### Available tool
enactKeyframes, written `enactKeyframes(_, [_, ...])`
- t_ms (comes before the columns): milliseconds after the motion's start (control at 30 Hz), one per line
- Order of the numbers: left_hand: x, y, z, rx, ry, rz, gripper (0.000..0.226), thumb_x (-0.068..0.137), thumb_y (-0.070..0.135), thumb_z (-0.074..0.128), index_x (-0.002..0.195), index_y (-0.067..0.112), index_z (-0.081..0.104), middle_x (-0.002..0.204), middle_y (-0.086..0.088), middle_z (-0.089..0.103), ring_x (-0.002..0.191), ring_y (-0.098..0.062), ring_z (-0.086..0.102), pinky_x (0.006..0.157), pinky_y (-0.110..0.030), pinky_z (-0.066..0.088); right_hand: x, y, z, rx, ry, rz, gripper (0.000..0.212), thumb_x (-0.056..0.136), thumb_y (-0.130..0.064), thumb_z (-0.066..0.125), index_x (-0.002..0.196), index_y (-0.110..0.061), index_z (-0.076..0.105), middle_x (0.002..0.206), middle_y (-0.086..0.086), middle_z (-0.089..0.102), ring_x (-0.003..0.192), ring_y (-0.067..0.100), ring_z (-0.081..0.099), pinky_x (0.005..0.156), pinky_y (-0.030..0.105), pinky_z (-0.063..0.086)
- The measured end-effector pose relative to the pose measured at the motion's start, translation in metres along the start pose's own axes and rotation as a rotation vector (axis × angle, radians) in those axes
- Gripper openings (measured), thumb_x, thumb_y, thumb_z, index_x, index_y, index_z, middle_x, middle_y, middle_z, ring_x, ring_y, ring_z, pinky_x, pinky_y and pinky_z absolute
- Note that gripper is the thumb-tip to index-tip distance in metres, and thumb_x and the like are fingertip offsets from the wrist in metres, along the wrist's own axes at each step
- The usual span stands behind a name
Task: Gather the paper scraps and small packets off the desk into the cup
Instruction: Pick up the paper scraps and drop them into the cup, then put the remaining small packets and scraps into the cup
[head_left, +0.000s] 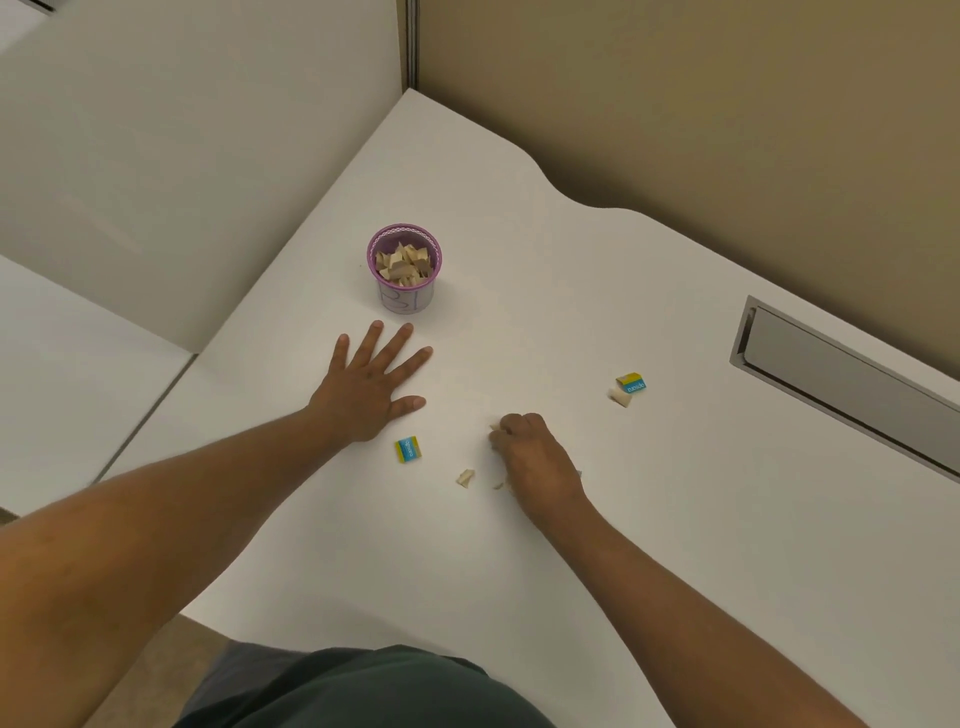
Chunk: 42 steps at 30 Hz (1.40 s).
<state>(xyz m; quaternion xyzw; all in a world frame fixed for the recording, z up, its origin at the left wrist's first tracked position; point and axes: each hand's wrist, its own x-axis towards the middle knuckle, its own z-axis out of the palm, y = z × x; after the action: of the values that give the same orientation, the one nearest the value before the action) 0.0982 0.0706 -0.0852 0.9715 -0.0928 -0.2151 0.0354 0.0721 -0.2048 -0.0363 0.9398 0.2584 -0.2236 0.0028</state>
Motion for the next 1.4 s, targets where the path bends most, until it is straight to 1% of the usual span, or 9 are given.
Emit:
enactKeyframes(100, [-0.002, 0.002, 0.000, 0.030, -0.007, -0.009, 0.074, 0.103, 0.070, 0.015, 0.163, 0.042, -0.019, 0.175, 0.003, -0.027, 0.164, -0.033, -0.018, 0.130, -0.062, 0.003, 0.010, 0.003, 0.002, 0.010, 0.003, -0.020, 0.031, 0.078, 0.004, 0.060, 0.104, -0.011, 0.066, 0.112, 0.001, 0.059, 0.110, 0.022, 0.051, 0.081, 0.032, 0.050])
enactKeyframes(167, [-0.003, 0.004, -0.001, 0.042, -0.005, -0.020, 0.074, 0.103, 0.069, 0.015, 0.162, 0.041, -0.020, 0.174, 0.002, -0.028, 0.163, -0.033, -0.019, 0.130, -0.062, 0.002, 0.015, 0.001, 0.000, 0.173, 0.066, 0.020, 0.027, 0.086, 0.000, 0.058, 0.107, -0.010, 0.072, 0.112, 0.002, 0.065, 0.109, 0.023, 0.056, 0.086, 0.032, 0.049])
enactKeyframes(333, [0.000, 0.006, 0.001, 0.040, -0.026, -0.025, 0.074, 0.104, 0.068, 0.013, 0.161, 0.041, -0.025, 0.173, 0.003, -0.033, 0.162, -0.033, -0.024, 0.130, -0.062, -0.002, 0.030, -0.018, -0.047, 0.758, 0.478, 0.104, 0.022, 0.092, -0.003, 0.066, 0.102, -0.014, 0.081, 0.104, -0.002, 0.077, 0.097, 0.009, 0.071, 0.090, 0.022, 0.056])
enactKeyframes(500, [0.001, 0.005, 0.002, 0.030, -0.036, -0.027, 0.074, 0.104, 0.069, 0.012, 0.160, 0.042, -0.027, 0.172, 0.002, -0.033, 0.161, -0.034, -0.026, 0.129, -0.064, -0.004, 0.085, -0.039, -0.129, 0.698, 0.616, -0.090, 0.022, 0.091, -0.002, 0.068, 0.104, -0.014, 0.081, 0.105, 0.001, 0.076, 0.095, 0.011, 0.071, 0.088, 0.023, 0.058])
enactKeyframes(700, [0.001, 0.004, 0.003, 0.020, -0.053, -0.030, 0.073, 0.104, 0.069, 0.009, 0.159, 0.042, -0.030, 0.171, 0.003, -0.037, 0.160, -0.034, -0.029, 0.129, -0.065, -0.007, 0.161, -0.058, -0.176, 0.168, 0.282, -0.257, 0.024, 0.095, -0.009, 0.063, 0.112, -0.015, 0.078, 0.112, 0.009, 0.073, 0.106, 0.027, 0.067, 0.088, 0.033, 0.053])
enactKeyframes(833, [0.001, 0.004, 0.005, 0.012, -0.041, -0.023, 0.073, 0.103, 0.070, 0.008, 0.159, 0.042, -0.031, 0.170, 0.003, -0.038, 0.159, -0.034, -0.030, 0.129, -0.065, -0.007, 0.188, -0.066, -0.172, 0.080, 0.118, -0.260, 0.023, 0.096, -0.007, 0.057, 0.108, -0.012, 0.076, 0.107, 0.011, 0.072, 0.102, 0.030, 0.068, 0.076, 0.030, 0.047])
enactKeyframes(1100, [0.002, 0.001, 0.009, 0.003, -0.021, -0.013, 0.075, 0.101, 0.071, 0.007, 0.158, 0.042, -0.032, 0.171, 0.002, -0.036, 0.160, -0.035, -0.029, 0.128, -0.065, -0.008, 0.192, -0.069, -0.178, 0.014, 0.013, -0.231, 0.027, 0.096, -0.012, 0.060, 0.119, -0.017, 0.073, 0.119, 0.009, 0.071, 0.110, 0.031, 0.068, 0.092, 0.039, 0.056])
enactKeyframes(1233, [0.003, -0.001, 0.006, -0.008, -0.032, -0.007, 0.075, 0.102, 0.071, 0.009, 0.159, 0.042, -0.029, 0.172, 0.002, -0.034, 0.160, -0.035, -0.029, 0.128, -0.064, -0.009, 0.177, -0.060, -0.192, 0.065, 0.131, -0.183, 0.034, 0.088, -0.013, 0.074, 0.121, -0.023, 0.075, 0.122, 0.011, 0.073, 0.105, 0.032, 0.071, 0.093, 0.037, 0.058])
enactKeyframes(1400, [0.004, -0.001, 0.004, -0.024, -0.038, 0.000, 0.075, 0.101, 0.072, 0.010, 0.159, 0.043, -0.028, 0.173, 0.003, -0.033, 0.160, -0.034, -0.028, 0.128, -0.065, -0.009, 0.134, -0.049, -0.178, 0.258, 0.309, -0.074, 0.026, 0.091, -0.009, 0.067, 0.112, -0.020, 0.078, 0.114, 0.010, 0.074, 0.102, 0.029, 0.070, 0.090, 0.039, 0.057])
